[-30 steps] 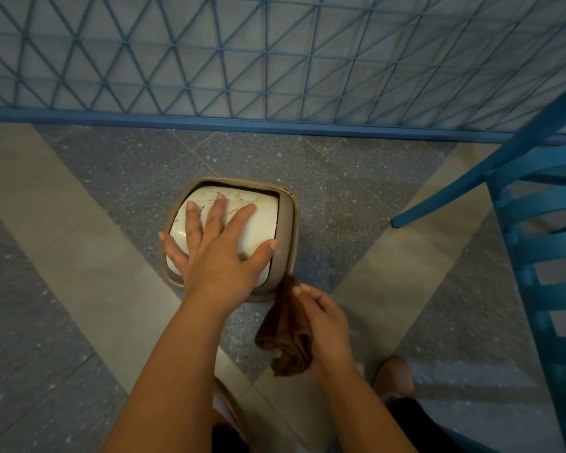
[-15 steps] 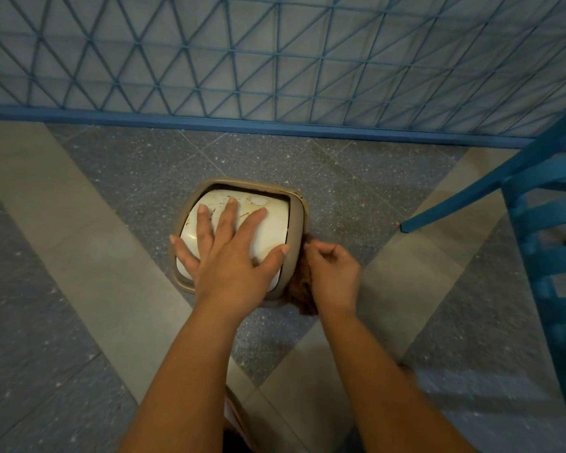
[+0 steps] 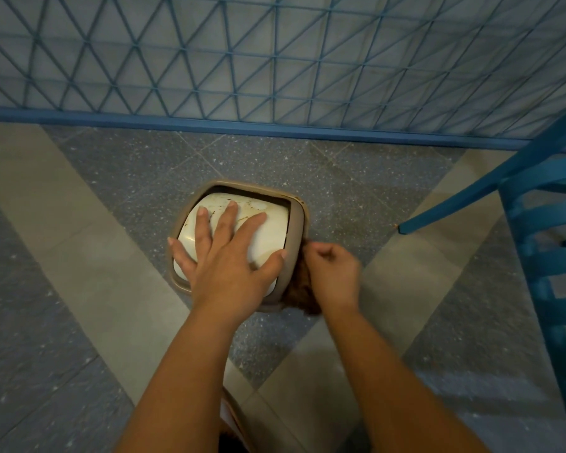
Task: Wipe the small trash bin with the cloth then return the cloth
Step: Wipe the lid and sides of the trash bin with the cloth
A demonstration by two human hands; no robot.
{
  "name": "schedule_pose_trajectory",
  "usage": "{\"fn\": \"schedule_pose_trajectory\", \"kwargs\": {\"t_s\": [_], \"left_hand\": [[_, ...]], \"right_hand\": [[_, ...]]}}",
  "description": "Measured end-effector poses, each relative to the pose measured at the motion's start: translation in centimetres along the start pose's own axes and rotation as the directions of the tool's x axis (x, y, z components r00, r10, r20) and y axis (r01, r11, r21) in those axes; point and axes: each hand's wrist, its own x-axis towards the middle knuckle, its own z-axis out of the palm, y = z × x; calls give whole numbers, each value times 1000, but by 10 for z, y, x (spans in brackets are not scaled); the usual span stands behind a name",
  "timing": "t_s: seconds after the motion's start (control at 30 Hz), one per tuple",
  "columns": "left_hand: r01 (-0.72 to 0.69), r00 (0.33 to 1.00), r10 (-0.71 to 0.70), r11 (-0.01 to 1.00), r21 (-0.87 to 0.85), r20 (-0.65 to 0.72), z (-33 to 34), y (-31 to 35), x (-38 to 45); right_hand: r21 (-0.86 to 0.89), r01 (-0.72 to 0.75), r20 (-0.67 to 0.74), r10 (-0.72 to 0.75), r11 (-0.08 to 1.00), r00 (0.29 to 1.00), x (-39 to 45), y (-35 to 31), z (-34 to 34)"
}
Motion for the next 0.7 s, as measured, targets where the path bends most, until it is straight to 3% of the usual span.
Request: {"fn": "schedule_pose_trajectory", "kwargs": {"t_s": [0.13, 0.3, 0.43, 0.53, 0.7], "left_hand": [[15, 1000, -15, 1000, 7, -6, 1, -2, 0], [5, 1000, -5, 1000, 19, -5, -1, -1, 1], [-89, 996, 86, 992, 94, 30, -10, -15, -1], [-149, 989, 148, 976, 160, 20, -20, -17, -5], [-137, 991, 136, 982, 127, 17, -28, -4, -5]], "right_hand": [[-11, 2, 16, -2, 1000, 1000, 35, -16, 9], [103, -210, 80, 203, 972, 976, 30, 2, 6], [34, -349, 177, 338, 937, 924, -10, 24, 1], [117, -424, 204, 396, 898, 895, -55, 50, -1], [239, -483, 90, 475, 843, 875, -70, 64, -7]]}}
